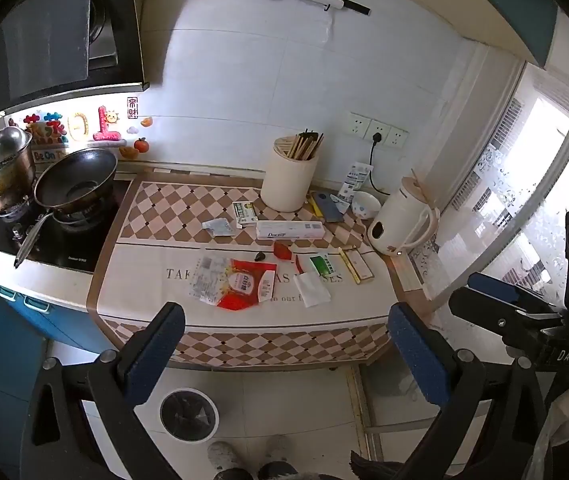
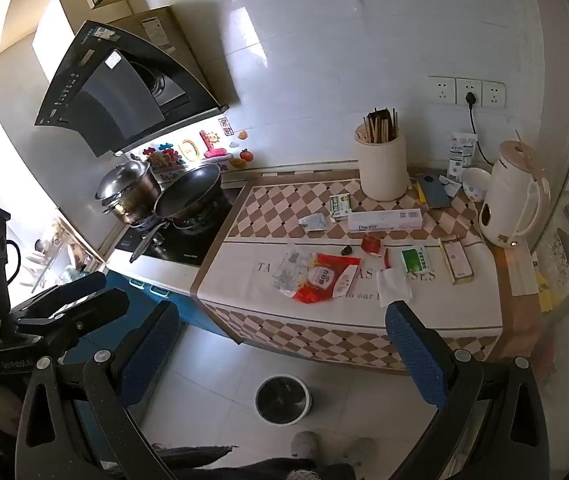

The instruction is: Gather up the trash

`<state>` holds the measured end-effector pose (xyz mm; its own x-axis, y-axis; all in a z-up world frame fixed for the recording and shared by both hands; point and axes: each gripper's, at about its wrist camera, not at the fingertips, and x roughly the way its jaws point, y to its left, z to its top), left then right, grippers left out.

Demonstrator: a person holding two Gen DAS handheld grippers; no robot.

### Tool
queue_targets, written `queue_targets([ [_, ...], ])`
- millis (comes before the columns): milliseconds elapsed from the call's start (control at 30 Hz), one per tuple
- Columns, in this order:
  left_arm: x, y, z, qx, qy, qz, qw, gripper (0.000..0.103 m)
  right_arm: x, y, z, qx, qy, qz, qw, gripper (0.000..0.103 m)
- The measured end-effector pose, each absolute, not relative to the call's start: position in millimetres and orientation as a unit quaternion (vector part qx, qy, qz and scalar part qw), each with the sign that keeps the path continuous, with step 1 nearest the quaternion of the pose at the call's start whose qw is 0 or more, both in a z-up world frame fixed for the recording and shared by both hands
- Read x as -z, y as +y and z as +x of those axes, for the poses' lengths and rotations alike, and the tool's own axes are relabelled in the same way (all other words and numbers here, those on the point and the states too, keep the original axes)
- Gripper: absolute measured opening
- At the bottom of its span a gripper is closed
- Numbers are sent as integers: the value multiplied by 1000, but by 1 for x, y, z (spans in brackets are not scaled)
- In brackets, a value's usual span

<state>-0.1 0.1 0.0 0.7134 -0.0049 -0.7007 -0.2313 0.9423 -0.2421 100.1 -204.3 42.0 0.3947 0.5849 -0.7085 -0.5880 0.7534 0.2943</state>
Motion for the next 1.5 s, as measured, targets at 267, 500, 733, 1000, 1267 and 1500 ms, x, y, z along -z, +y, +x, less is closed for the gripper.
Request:
queue_targets([
  [267,-2,-5,1,-59,375,-160,911,103,-41,-202,100,-350,425,-3,835,103],
  [500,-6,-2,1,-60,373,-161,912,103,-42,-203,101,-352,426,-2,834,103],
  [733,-10,-3,2,-60,372,-159,912,103,-42,-203,101,-352,426,-1,833,103],
  [1000,-10,-1,5,-60,371,-158,913,103,-45,-201,100,-357,421,-3,834,103],
  [1267,-11,-2,5,-59,370,-157,914,103,-45,-201,99,-361,421,-3,832,103],
  [1500,-25,2,12,-54,368,-154,915,103,-45,-200,99,-361,420,-3,832,103],
])
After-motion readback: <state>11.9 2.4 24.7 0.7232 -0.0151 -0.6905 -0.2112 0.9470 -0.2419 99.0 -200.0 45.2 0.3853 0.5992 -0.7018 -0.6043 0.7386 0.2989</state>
